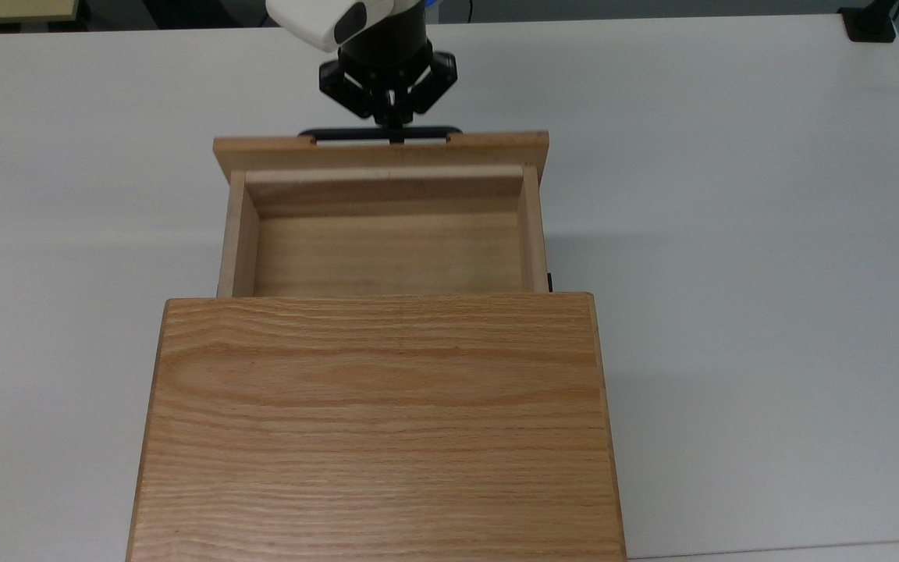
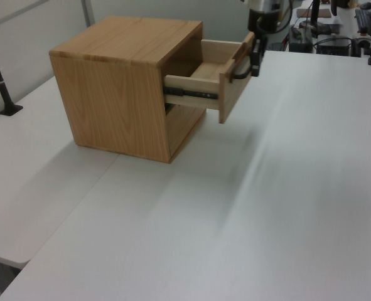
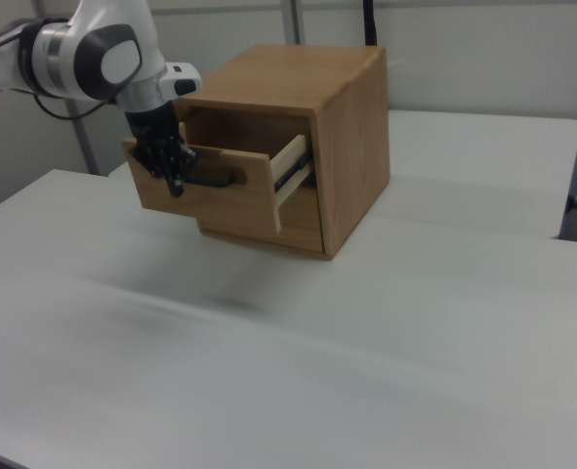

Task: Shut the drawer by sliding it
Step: 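Push the drawer front with the gripper into the cabinet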

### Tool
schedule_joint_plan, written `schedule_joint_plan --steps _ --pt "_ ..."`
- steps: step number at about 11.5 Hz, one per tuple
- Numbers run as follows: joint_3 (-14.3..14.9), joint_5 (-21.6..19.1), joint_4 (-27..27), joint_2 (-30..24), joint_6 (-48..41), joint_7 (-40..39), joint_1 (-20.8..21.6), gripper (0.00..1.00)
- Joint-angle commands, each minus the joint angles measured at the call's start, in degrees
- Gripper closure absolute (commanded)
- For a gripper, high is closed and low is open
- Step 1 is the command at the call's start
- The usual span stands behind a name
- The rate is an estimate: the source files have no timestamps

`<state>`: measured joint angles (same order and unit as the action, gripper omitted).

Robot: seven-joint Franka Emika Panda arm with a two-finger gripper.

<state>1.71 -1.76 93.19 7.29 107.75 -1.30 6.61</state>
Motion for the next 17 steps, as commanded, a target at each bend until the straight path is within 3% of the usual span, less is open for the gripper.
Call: schedule_joint_plan --steps 1,5,11,17 --pt "0.49 -0.53 -2.73 4.02 8.16 1.3 0.51 1.0" --pt "0.66 0.26 -9.51 10.89 12.64 1.3 0.68 1.0" --pt "0.93 3.87 -9.96 15.11 29.52 7.71 1.21 1.0" --pt "1.19 4.14 -9.87 15.92 34.29 7.1 0.86 1.0"
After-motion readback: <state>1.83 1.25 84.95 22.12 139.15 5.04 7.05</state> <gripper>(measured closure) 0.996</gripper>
